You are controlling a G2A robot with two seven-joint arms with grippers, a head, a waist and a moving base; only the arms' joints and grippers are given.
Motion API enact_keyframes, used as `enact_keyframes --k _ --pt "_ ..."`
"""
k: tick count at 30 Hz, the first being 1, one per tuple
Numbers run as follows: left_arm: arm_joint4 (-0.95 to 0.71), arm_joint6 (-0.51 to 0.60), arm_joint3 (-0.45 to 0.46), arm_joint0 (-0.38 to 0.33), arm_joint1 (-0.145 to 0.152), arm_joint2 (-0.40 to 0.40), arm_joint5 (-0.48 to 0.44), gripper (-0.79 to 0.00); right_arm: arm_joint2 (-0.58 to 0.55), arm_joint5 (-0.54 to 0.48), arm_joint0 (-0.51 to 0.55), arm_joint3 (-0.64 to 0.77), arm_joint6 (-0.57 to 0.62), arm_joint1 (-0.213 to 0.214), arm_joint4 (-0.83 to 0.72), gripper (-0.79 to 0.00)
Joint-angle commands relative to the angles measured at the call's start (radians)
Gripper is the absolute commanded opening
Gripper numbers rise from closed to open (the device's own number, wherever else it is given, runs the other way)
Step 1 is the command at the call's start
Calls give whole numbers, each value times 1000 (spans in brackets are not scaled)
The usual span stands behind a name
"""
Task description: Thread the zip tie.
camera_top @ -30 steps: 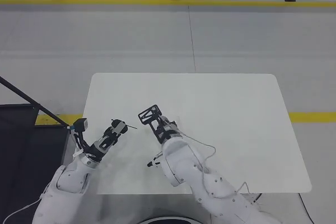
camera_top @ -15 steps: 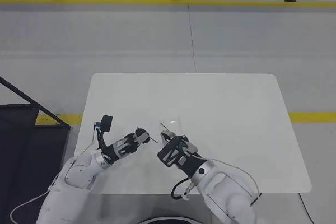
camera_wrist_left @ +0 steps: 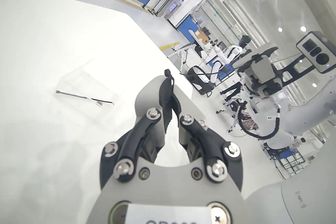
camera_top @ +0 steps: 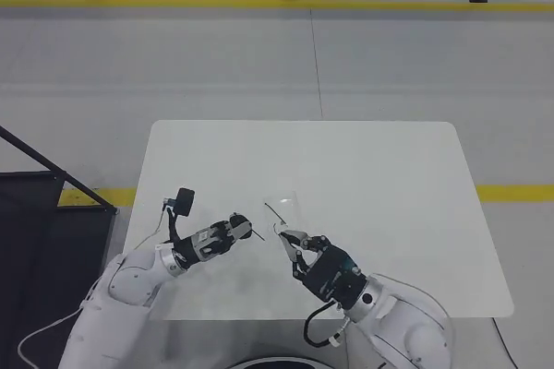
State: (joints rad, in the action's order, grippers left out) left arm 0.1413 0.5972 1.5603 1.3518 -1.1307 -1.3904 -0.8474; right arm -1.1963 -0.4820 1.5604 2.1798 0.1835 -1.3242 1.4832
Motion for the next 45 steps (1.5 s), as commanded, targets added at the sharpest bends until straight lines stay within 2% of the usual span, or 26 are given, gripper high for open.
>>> enact_keyframes --k 1,4,7,14,22,29,32,41,45 --pt "0 0 0 0 0 0 0 -785 0 0 0 0 0 0 0 -785" --pt "16 7 7 -5 -1 15 24 -785 3 -4 -1 -3 -1 0 1 -785" --pt "48 51 -2 -41 0 44 46 -785 14 -11 -18 1 12 3 23 -785" --pt "48 179 -66 -131 6 111 -9 -785 -4 -94 -14 4 -85 16 27 -785" --pt "-3 251 -94 -180 15 160 -62 -785 -17 -200 -16 2 -138 34 83 -785" --pt "13 272 -92 -186 26 175 -98 -785 -7 -202 -20 -2 -138 42 102 -785" --pt "67 235 -78 -178 29 160 -86 -785 -8 -197 -18 0 -131 44 100 -785" --pt "68 231 -77 -176 29 160 -81 -785 -5 -189 -17 -3 -127 44 100 -785" --pt "99 199 -49 -162 32 165 -58 -785 5 -181 -23 -4 -111 47 106 -785"
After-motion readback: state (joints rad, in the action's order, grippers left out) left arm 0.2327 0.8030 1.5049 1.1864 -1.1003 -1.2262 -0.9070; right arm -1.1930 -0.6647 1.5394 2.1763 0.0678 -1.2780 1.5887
